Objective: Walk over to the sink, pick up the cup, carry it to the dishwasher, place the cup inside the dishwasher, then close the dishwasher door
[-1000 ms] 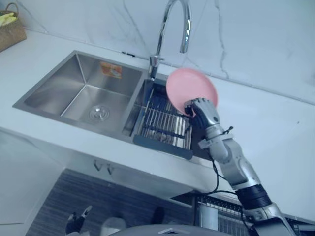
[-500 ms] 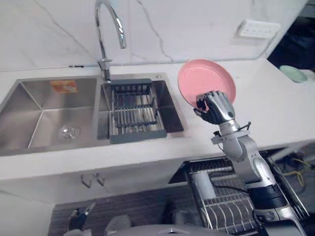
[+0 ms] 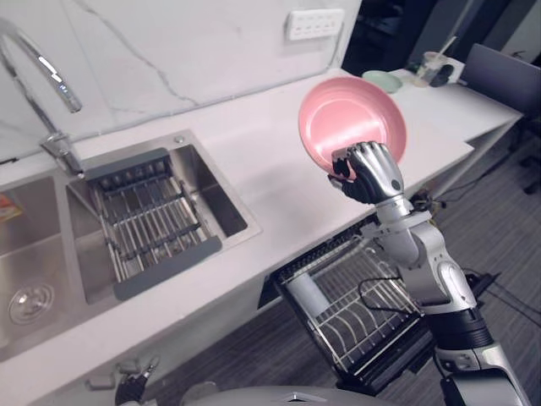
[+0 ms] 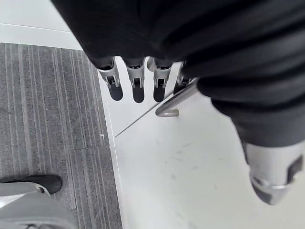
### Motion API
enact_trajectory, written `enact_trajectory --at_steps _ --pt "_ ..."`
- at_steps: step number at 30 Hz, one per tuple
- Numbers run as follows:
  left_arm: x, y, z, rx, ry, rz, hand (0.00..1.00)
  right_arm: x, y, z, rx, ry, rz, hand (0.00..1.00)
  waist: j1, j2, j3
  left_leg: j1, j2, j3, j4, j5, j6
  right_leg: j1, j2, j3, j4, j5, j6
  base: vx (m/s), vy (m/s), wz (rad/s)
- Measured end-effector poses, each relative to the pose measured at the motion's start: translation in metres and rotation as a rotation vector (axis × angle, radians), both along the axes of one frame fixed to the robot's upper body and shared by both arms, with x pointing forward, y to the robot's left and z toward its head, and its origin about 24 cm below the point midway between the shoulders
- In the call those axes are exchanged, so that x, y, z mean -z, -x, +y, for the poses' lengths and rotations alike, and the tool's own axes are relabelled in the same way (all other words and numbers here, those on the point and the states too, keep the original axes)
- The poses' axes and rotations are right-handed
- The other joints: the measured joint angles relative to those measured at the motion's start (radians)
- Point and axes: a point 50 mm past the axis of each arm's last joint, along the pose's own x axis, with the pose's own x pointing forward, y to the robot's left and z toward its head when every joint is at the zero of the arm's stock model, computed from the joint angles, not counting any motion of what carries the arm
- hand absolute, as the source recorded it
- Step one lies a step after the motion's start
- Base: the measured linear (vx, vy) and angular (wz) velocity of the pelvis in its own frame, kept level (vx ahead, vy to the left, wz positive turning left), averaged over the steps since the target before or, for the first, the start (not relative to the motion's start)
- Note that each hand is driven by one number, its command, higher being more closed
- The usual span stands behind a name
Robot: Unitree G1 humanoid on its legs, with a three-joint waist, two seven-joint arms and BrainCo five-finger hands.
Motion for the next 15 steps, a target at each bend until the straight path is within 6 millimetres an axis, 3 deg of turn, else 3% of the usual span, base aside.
enact_trajectory --at_steps 6,15 --pt "0.001 0.000 -0.002 0.013 0.005 0.008 0.00 0.009 0.002 -0.005 0.029 -0.006 0.038 1.00 0.003 -0.001 0.001 0.048 -0.014 -0.018 -0.036 0.024 0.001 0.050 0.011 0.020 -0.062 0.051 -0.007 0.01 0.036 0.00" --pt "0.003 0.004 -0.005 0.043 0.006 0.035 0.00 0.014 0.014 -0.039 0.187 -0.094 0.040 1.00 -0.015 -0.006 0.006 0.060 -0.033 -0.027 -0.080 0.024 0.001 0.049 0.014 0.074 -0.113 0.094 0.000 -0.03 0.043 -0.12"
